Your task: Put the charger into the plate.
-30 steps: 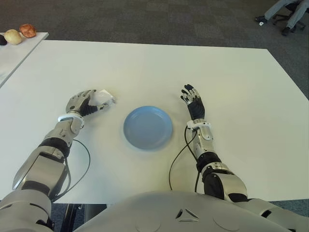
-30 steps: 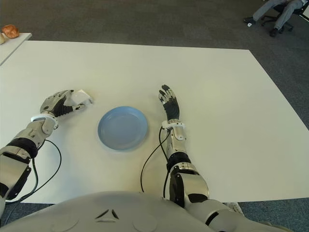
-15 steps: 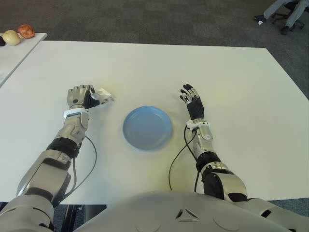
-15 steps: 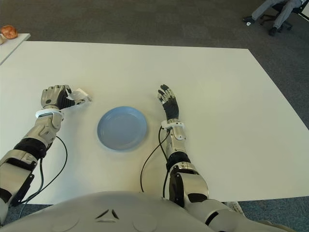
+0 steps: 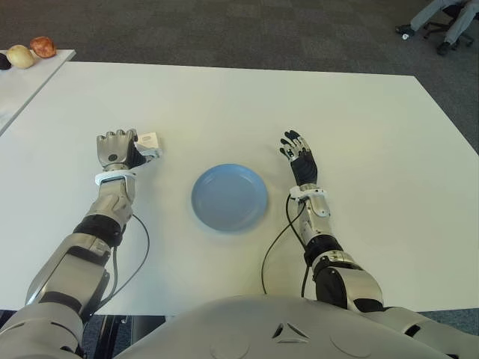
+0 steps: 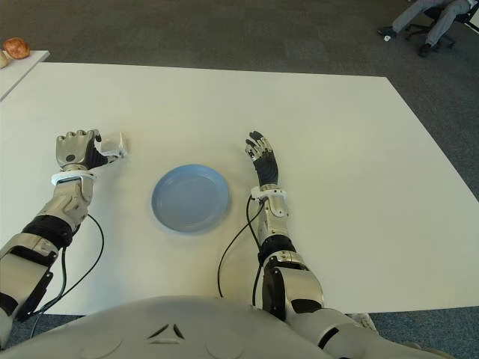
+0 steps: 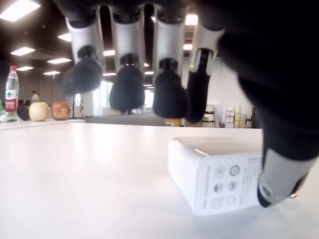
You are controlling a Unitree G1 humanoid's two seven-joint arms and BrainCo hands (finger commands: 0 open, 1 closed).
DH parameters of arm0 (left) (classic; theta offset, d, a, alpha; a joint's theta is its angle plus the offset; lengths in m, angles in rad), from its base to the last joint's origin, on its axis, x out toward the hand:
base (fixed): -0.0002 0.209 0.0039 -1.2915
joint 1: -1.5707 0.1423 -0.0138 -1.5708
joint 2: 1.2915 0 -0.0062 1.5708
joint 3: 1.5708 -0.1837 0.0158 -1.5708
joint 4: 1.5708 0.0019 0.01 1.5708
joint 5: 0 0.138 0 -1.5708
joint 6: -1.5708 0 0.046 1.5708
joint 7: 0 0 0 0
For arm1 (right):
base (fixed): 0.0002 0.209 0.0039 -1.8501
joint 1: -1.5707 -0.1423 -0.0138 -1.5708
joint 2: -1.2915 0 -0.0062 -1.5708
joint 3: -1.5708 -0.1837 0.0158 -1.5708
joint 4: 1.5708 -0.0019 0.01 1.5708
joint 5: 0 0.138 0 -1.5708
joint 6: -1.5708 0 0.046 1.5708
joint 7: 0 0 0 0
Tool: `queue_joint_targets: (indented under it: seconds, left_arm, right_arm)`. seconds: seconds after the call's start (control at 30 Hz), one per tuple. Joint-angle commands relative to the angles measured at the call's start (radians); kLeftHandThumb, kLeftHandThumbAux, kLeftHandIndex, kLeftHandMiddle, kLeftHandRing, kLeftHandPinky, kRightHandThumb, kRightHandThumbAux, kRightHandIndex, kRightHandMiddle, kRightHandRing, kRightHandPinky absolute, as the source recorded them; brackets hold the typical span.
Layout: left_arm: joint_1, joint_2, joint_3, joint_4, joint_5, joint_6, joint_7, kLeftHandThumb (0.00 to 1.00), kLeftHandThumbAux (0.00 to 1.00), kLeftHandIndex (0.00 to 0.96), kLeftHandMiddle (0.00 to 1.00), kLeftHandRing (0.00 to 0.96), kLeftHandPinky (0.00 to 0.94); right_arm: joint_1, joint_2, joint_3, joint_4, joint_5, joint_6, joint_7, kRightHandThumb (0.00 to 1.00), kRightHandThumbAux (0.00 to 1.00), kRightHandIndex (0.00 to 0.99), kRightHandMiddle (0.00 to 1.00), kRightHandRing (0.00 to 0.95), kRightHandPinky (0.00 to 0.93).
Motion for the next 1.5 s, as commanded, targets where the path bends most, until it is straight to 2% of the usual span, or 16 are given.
queue_joint_targets:
  seconds: [0.03,0.4,0.97,1.33,1.5]
  left_arm:
    - [0.025,-0.001,-0.005,-0.027,0.019,0.008,0.017,0.735,0.695,0.443,0.833,0.821,0.847]
    - [0.045,0.003,0.008,-0.055,0.017,-0.012,0.057,0.734,0.696,0.443,0.841,0.829,0.840]
    - [0.067,0.043,0.016,-0.084,0.013,-0.101,0.045,0.730,0.697,0.443,0.844,0.832,0.845]
    - [0.069,0.102,0.026,-0.104,-0.001,-0.233,0.026,0.730,0.696,0.443,0.846,0.832,0.841]
    - [0.067,0.132,0.041,-0.128,-0.008,-0.281,-0.004,0.729,0.696,0.443,0.832,0.816,0.807]
  right_arm:
    - [0.077,0.019,-0.008,0.056,0.018,0.044,-0.003,0.032,0.630,0.145,0.159,0.143,0.175]
    - [0.078,0.019,-0.009,0.054,0.020,0.044,-0.002,0.024,0.624,0.146,0.159,0.143,0.174]
    - [0.078,0.021,-0.008,0.050,0.024,0.046,0.003,0.013,0.622,0.144,0.157,0.142,0.173]
    - [0.078,0.018,-0.009,0.052,0.027,0.053,0.012,0.015,0.625,0.143,0.156,0.138,0.163]
    - [0.078,0.016,-0.006,0.055,0.023,0.049,0.012,0.016,0.624,0.149,0.167,0.148,0.173]
